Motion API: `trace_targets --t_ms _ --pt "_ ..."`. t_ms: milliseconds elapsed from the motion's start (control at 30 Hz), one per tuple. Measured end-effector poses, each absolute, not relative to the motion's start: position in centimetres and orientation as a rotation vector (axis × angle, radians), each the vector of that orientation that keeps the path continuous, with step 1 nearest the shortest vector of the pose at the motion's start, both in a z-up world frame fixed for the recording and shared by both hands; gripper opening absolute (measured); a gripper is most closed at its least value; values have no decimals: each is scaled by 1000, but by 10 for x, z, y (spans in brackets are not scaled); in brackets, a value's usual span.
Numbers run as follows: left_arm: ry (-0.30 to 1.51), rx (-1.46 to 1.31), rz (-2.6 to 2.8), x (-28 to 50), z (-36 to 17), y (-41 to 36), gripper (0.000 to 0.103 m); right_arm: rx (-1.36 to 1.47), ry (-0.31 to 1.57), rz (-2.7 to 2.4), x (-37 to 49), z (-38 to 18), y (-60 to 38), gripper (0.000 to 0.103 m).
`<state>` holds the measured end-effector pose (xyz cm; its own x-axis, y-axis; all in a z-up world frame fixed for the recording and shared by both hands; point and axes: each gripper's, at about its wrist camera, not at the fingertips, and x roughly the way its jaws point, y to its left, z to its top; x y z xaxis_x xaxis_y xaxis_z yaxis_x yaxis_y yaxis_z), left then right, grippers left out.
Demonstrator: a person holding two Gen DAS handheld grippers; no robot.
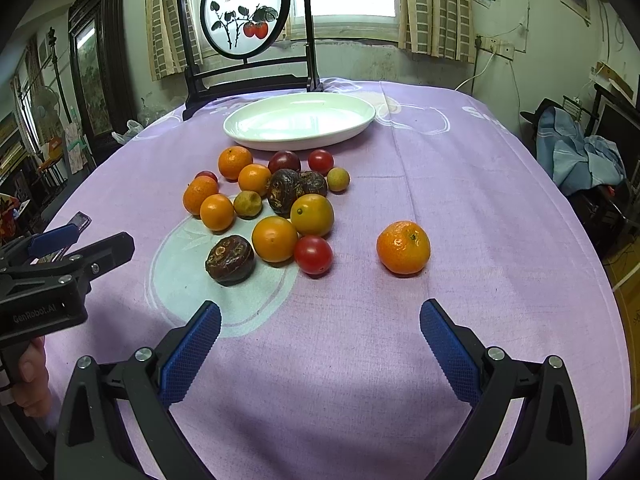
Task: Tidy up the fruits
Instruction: 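Grasp the red tomato with the right gripper while the left gripper grasps a dark brown fruit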
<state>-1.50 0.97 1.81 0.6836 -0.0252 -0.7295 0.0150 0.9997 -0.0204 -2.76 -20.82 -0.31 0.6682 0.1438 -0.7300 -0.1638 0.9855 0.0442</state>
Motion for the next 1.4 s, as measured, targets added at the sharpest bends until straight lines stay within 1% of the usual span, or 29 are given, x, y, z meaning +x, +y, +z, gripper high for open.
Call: trace_targets --t_ms 400,433,500,567,667,800,933,967,1000,1033,1067,1400 --pt "909 -19 -35 0 -16 48 99 -110 968 213 -15 -36 -220 100" --pt "915 -28 -40 3 -17 49 99 -100 984 218 -11 -38 -225 98" --pt "927 -43 -52 8 -20 52 99 -85 1009 228 -4 -38 -228 82" --pt "932 -50 -66 11 -23 54 99 -94 1021 248 4 -39 -226 79" --pt "943 -48 -75 16 -25 54 99 -135 1028 273 17 -40 -214 77" --pt "939 -45 -100 17 -24 56 99 -187 1021 302 34 -40 -197 64" --pt "939 -41 -119 17 -22 54 99 -203 1017 321 51 -38 -189 55" --pt "941 -40 -126 17 -22 52 99 -205 1014 326 53 -38 -189 50" --pt "945 -39 -136 18 -22 49 99 -208 1008 330 55 -38 -187 39" --pt "950 -36 -144 18 -22 45 99 -216 997 327 56 -37 -187 32" --pt "955 -32 -153 19 -22 40 99 -219 992 322 55 -36 -188 28" --pt "982 56 -249 28 -29 -30 99 -129 963 364 22 -30 -211 28"
